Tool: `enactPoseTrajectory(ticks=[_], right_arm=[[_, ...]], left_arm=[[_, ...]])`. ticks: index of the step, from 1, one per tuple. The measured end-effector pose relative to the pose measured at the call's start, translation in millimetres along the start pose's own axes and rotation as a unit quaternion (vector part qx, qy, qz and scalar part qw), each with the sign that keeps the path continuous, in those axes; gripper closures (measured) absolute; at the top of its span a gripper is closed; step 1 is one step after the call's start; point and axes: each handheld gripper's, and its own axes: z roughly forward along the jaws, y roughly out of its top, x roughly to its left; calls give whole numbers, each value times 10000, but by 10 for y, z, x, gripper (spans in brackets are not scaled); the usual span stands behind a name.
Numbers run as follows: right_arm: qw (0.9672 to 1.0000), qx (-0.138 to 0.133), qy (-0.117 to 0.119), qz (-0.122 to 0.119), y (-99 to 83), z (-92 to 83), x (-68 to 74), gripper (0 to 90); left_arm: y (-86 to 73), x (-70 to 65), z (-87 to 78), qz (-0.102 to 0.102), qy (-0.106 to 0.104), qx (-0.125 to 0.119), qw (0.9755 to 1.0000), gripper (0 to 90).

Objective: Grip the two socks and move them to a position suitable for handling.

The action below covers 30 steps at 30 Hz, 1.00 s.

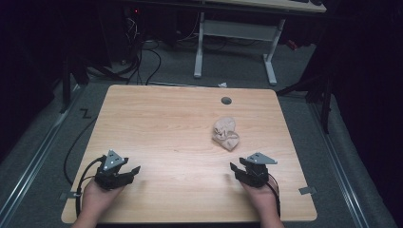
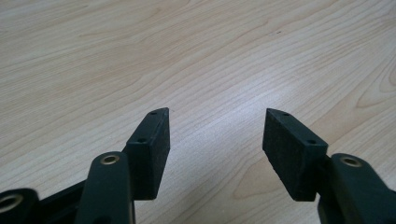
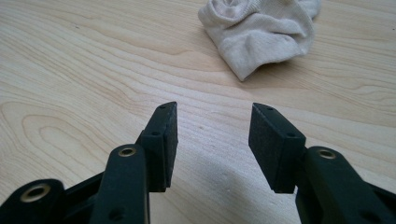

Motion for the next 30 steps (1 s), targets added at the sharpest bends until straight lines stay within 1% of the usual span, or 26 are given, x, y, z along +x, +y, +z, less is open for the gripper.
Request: enactPoseTrajectory(ticks=[3,6,7,9,11,17,19,22,25,27,28,30], right_arm=[[10000,6,28,16,-18,-3,3,529],[9999,36,85,51,-58,-33,-27,532],[9999,24,79,58,-63,-42,-34,532],[9999,-9,101,112,-69,-70,-50,534],[9998,-33,75,172,-66,-81,-54,536],[9997,-38,119,208,-39,-33,-55,548],[9996,-13,184,229,-32,-14,-48,555],[9996,-33,213,203,-21,-25,-53,562],[9996,-15,237,170,-10,-46,-58,583],[9997,-10,233,99,-8,-56,-58,582],[9997,-13,220,88,-16,-51,-56,567],[9997,-18,222,119,-19,-44,-61,544]], left_arm=[[8,-1,14,-13,-53,24,10000,441],[28,-39,61,121,-40,100,9999,448],[31,-53,72,158,-15,104,9998,450],[30,-72,83,217,-28,139,9997,452],[21,-78,83,266,-23,166,9995,452],[-13,-48,63,222,-61,212,9995,450],[-22,-41,53,219,-54,216,9995,449],[-14,-41,51,192,-54,181,9996,447],[-13,-50,65,218,-61,185,9996,447],[-14,-58,72,259,-72,228,9994,447],[-15,-63,71,287,-68,232,9993,446],[-13,-59,62,282,-73,206,9994,446]])
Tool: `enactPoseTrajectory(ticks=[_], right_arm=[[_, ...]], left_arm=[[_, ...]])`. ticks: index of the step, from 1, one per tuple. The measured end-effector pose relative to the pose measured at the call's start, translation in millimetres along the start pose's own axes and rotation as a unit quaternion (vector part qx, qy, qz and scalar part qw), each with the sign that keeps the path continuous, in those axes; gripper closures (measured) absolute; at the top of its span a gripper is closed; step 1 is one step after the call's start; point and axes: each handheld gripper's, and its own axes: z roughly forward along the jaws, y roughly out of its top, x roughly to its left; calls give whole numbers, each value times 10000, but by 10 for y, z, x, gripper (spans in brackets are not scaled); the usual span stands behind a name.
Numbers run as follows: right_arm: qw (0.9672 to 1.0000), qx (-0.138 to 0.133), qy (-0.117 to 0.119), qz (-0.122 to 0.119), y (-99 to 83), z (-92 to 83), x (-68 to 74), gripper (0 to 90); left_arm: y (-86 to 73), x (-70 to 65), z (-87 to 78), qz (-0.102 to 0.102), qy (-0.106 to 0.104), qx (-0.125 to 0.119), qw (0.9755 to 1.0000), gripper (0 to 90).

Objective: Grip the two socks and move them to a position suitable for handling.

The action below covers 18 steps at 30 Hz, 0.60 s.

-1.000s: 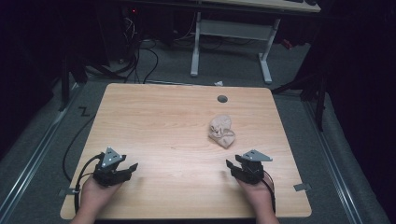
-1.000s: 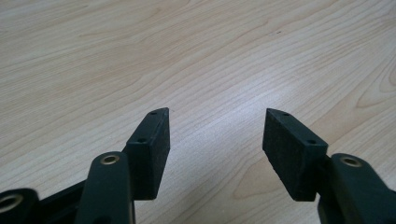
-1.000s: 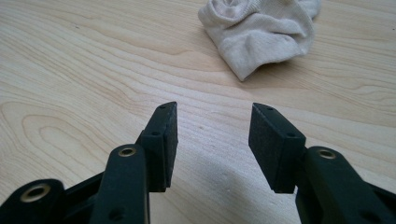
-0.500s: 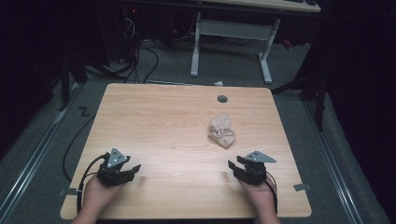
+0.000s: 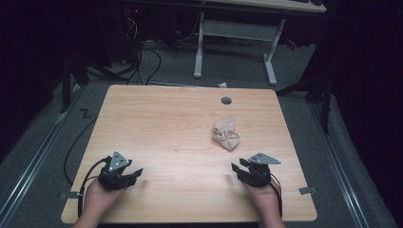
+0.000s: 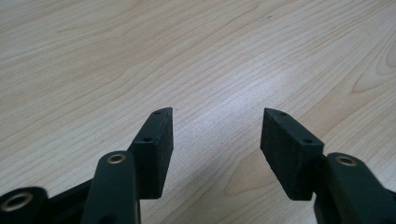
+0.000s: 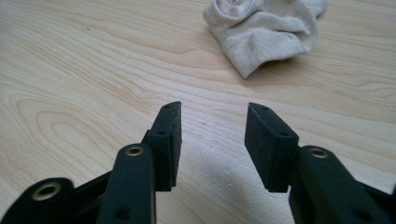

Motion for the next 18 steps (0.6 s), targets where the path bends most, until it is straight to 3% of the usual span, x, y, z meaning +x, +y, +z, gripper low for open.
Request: enactPoseTrajectory(ticks=[6,9,12,18], right_arm=[[9997,-62,-131,-179,52,-4,16,527],[9998,-130,-147,-90,112,0,34,533],[9996,-233,-39,-183,326,36,143,544],[9988,-315,30,-375,527,126,280,539]], left_arm=[[-3,10,2,-9,11,-11,10000,445],[-2,16,10,-16,-6,-16,10000,445],[-10,25,13,-28,-10,-33,10000,444],[-17,28,-13,-33,-29,-43,10000,444]])
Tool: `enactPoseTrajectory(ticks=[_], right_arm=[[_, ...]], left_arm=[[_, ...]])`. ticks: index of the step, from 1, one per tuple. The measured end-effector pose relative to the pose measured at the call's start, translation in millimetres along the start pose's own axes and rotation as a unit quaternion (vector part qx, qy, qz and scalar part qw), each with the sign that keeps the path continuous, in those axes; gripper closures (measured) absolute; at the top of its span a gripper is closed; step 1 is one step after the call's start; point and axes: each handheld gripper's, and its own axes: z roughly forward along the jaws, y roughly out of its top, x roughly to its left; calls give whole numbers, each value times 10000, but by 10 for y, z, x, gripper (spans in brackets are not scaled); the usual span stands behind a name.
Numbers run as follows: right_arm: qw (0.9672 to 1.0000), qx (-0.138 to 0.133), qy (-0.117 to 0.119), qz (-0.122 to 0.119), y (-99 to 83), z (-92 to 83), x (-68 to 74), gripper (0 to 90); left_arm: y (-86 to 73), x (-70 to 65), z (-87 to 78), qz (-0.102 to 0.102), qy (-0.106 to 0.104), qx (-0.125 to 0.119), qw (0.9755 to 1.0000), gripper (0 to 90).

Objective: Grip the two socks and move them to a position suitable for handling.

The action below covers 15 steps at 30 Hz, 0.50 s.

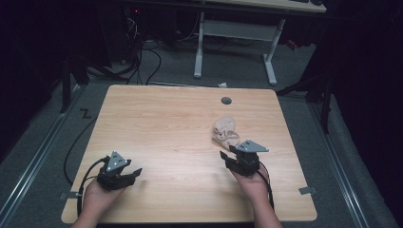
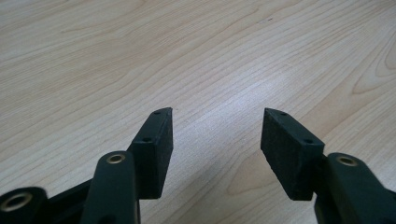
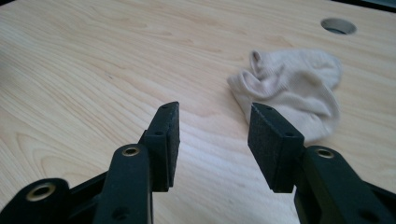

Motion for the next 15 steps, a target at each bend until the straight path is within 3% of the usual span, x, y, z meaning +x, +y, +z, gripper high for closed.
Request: enactPoseTrajectory(ticks=[9,13,15], right_arm=[[9998,-36,80,-169,305,189,27,548],[9999,-93,43,-118,378,250,-25,546],[9998,-134,-122,8,335,345,-135,538]], left_arm=[[-6,23,21,-90,36,41,9999,437],[-8,34,10,-146,48,-3,9999,433],[-11,42,-9,-210,54,-47,9998,431]])
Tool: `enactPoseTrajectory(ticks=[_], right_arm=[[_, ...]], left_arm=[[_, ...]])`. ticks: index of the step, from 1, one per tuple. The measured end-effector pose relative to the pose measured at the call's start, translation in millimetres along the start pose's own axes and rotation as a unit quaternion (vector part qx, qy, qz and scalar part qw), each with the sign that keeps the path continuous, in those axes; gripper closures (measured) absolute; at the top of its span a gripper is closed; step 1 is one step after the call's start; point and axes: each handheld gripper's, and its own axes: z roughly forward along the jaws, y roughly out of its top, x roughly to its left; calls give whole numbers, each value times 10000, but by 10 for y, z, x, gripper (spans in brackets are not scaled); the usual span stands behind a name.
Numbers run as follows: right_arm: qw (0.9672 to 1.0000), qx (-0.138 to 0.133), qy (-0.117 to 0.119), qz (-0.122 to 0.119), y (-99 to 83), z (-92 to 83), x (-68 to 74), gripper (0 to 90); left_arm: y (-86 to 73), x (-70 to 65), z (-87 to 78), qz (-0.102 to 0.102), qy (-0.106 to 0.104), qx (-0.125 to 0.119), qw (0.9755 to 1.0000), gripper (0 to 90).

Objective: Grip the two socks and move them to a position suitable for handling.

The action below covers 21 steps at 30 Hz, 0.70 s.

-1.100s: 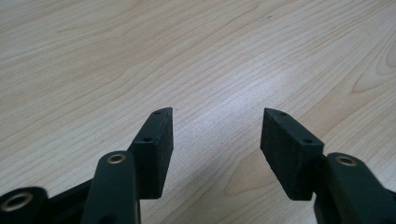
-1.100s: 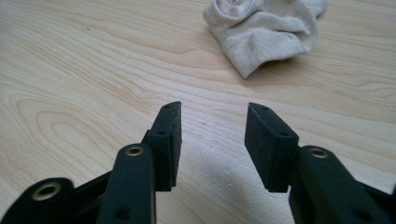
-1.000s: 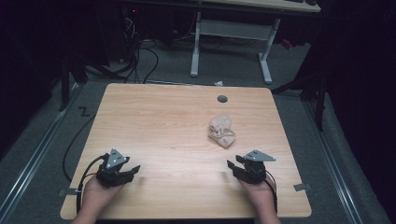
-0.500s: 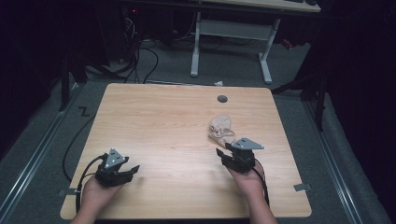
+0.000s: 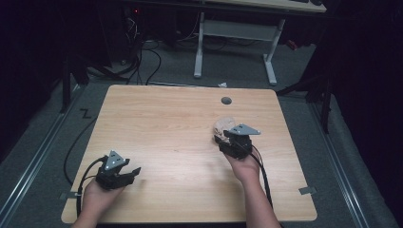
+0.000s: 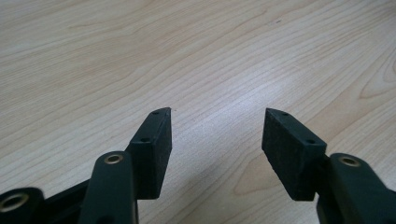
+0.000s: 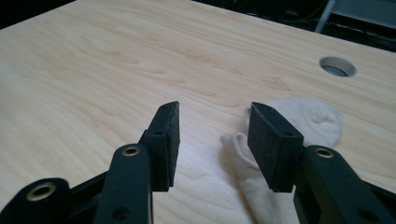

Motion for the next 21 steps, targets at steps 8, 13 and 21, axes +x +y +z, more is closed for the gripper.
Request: enactPoseTrajectory(ticks=[8,13,21], right_arm=[[9995,295,-133,39,-136,44,-122,528],[9989,366,-210,198,-169,43,-213,529],[9977,424,-336,405,-206,39,-369,527]], left_arm=[[-6,12,1,-50,-32,11,10000,431],[-7,6,6,-10,-30,17,10000,431],[-19,22,2,-25,-45,22,10000,431]])
